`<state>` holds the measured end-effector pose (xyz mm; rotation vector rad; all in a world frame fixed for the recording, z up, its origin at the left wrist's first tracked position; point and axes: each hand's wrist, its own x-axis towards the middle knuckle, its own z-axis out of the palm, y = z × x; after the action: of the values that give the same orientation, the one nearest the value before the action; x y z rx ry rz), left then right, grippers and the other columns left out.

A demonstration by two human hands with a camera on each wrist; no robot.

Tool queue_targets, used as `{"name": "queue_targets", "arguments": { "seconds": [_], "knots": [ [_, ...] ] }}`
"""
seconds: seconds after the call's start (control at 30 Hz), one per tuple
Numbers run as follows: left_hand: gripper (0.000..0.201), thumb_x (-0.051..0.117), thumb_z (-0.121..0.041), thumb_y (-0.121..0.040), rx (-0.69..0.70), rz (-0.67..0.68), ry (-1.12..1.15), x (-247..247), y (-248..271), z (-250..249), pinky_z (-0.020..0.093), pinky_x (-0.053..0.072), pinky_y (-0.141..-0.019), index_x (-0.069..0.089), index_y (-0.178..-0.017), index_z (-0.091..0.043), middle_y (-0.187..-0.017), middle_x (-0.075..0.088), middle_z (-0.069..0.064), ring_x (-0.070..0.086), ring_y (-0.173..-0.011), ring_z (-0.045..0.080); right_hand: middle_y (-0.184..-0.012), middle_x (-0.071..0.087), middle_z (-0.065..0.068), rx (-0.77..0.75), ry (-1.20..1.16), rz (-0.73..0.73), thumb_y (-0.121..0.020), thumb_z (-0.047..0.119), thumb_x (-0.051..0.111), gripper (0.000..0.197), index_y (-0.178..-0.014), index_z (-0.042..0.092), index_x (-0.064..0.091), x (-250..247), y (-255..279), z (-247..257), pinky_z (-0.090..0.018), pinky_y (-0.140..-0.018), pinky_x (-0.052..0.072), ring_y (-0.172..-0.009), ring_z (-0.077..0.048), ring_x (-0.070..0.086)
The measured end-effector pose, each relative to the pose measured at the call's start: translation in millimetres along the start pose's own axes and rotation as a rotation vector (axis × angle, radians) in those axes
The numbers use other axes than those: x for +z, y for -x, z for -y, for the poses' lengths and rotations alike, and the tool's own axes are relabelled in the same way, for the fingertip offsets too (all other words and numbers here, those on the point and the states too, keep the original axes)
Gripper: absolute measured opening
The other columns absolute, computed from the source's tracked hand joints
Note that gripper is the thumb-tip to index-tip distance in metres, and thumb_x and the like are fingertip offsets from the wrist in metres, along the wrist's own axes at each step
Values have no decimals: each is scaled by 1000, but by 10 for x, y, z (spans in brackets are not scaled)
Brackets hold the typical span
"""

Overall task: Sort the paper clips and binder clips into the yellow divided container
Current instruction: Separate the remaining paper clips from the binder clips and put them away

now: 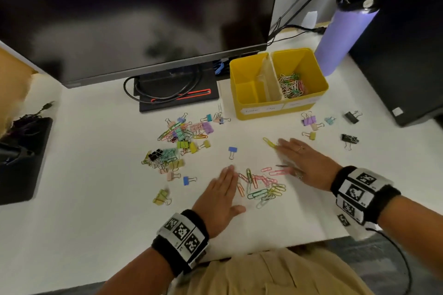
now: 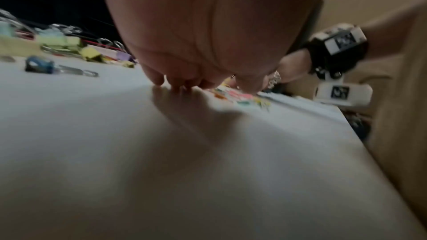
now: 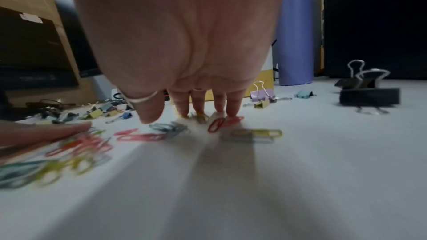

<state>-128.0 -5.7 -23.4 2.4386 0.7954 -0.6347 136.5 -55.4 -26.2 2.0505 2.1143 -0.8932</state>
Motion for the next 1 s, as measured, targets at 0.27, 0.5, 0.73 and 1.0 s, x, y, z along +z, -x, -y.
{"name": "queue_targets", "arguments": {
  "seconds": [0.27,0.5,0.73,1.0],
  "knots": [
    [65,47,-26,-90,254,-157,-119,-110,-388,-193,34,24,-116,20,-143,0,-154,11,12,19,-143,25,-143,37,-12,164,-227,-303,-84,8,61,54,-135,12,39,160,306,-58,-26,-107,25,-134,-31,32],
    [63,62,-6,-83,83,-135,170,-408,-807,-417,36,38,-104,33,-139,-8,-133,39,16,41,-121,28,-115,46,-19,341,-279,-274,-78,-11,56,47,-122,4,49,97,286,-98,-4,-74,32,-102,-29,48],
    [66,31,-47,-95,155,-77,-78,-375,-925,-578,44,10,-120,4,-147,-18,-159,-3,-2,-3,-146,19,-124,47,-15,253,-342,-329,-77,14,70,52,-124,7,50,109,289,-72,-29,-97,36,-115,-32,44],
    [81,43,-53,-88,46,-230,56,-67,-532,-521,25,6,-117,9,-147,-9,-157,9,6,10,-144,21,-156,-10,1,61,-266,-35,-75,44,67,105,-145,18,-7,245,339,70,-35,-120,4,-144,-22,-10]
  ]
}}
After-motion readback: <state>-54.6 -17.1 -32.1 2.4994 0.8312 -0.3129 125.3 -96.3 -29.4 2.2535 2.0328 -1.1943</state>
